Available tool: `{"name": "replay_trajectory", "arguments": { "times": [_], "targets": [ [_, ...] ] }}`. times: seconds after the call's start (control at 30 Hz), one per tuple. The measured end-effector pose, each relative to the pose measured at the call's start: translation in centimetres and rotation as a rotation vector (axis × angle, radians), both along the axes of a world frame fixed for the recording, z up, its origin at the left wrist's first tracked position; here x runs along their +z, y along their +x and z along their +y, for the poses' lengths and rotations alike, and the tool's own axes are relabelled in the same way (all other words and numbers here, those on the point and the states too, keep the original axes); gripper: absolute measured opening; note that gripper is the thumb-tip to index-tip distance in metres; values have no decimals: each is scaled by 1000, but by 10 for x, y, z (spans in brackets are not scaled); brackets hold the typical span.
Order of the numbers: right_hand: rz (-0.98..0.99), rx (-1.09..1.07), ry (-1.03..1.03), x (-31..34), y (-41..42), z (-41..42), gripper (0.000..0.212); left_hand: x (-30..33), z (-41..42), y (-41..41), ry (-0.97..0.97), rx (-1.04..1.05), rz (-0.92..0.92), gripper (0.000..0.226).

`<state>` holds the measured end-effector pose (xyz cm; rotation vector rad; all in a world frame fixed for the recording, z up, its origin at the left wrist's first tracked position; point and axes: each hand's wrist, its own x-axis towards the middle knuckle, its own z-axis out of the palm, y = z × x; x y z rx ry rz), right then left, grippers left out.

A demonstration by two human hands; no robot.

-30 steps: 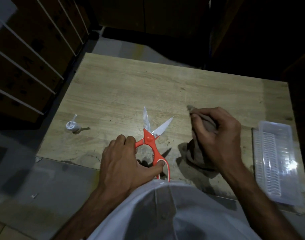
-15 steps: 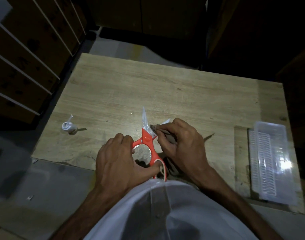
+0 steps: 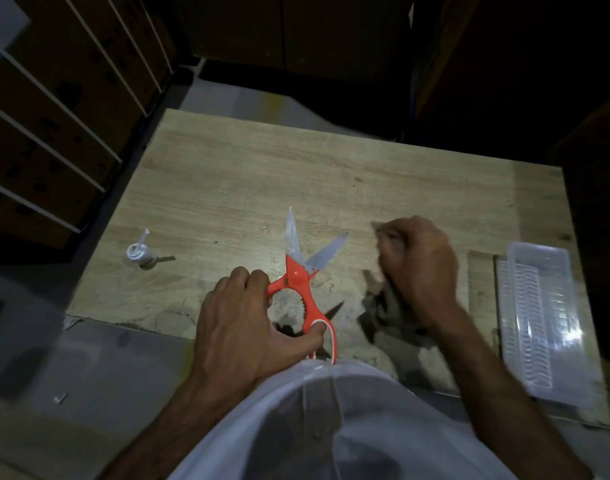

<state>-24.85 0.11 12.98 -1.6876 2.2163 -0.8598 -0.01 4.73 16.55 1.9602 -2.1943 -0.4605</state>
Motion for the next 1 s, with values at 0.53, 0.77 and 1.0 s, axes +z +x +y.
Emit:
{"name": "replay_trajectory", "arguments": {
  "times": [0.53, 0.77, 1.0],
  "targets": [
    [101, 689, 16, 70, 57, 8, 20, 16, 2, 0, -53, -13, 17, 68],
    [139, 627, -32, 71, 70, -5, 19, 17, 7, 0, -74, -8, 37, 68],
    [78, 478, 0, 75, 66, -31, 17, 16, 12, 4, -89, -16, 25, 71]
  ]
}}
